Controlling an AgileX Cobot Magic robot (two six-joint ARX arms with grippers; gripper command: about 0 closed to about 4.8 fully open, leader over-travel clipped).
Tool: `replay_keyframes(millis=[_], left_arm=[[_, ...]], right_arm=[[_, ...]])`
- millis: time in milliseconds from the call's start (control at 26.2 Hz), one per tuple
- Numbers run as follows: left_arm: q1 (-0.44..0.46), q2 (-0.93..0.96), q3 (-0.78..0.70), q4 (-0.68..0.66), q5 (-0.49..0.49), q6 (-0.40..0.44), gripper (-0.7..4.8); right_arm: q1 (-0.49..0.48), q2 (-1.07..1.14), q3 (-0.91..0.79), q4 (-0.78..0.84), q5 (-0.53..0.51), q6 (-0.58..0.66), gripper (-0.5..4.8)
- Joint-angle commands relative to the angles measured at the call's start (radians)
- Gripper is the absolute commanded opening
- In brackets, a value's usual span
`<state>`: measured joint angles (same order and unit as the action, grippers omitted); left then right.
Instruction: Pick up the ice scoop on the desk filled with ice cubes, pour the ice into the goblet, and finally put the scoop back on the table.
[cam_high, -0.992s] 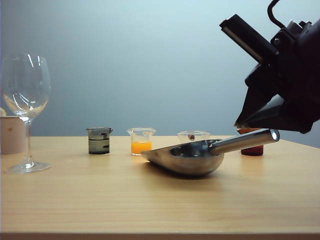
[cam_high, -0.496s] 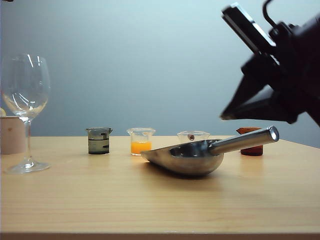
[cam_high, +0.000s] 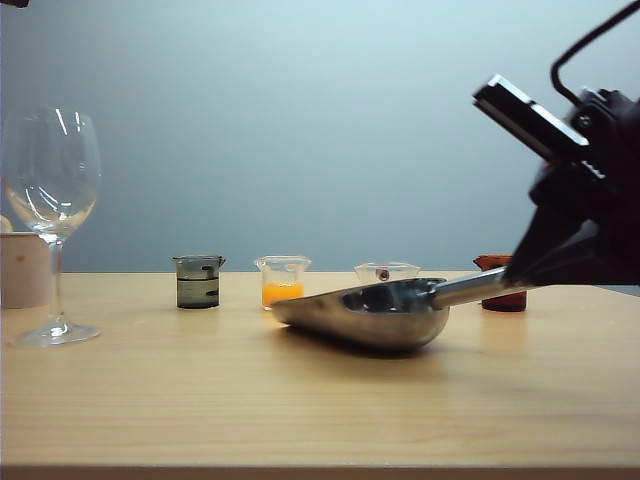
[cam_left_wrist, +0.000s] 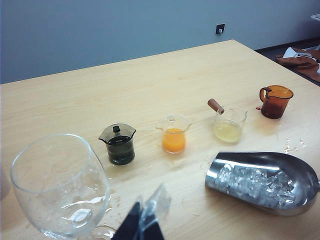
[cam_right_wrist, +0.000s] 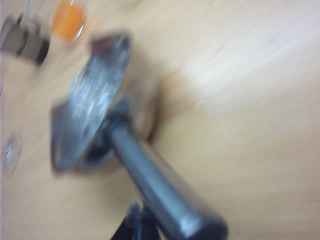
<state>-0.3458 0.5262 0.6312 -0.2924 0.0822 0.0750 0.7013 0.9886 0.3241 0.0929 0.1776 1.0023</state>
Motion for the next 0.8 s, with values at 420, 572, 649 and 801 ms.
replay_keyframes(millis=[420, 572, 649, 801], left_arm=[[0.0, -0.002, 0.003, 0.01, 0.0, 0.003, -0.05], [0.0, -0.002, 0.003, 0.01, 0.001, 0.003, -0.05], [0.0, -0.002, 0.003, 0.01, 0.009, 0.003, -0.05], [0.0, -0.002, 0.003, 0.009, 0.009, 0.003, -0.05]], right_arm=[[-0.186, -0.003, 0.003, 0.114, -0.176, -0.081, 0.52], [-0.181, -0.003, 0.0, 0.129, -0.231, 0.064, 4.79], [-0.182, -0.003, -0.002, 0.137, -0.157, 0.067, 4.79], [-0.184, 0.003, -0.002, 0.181, 0.004, 0.068, 4.79]])
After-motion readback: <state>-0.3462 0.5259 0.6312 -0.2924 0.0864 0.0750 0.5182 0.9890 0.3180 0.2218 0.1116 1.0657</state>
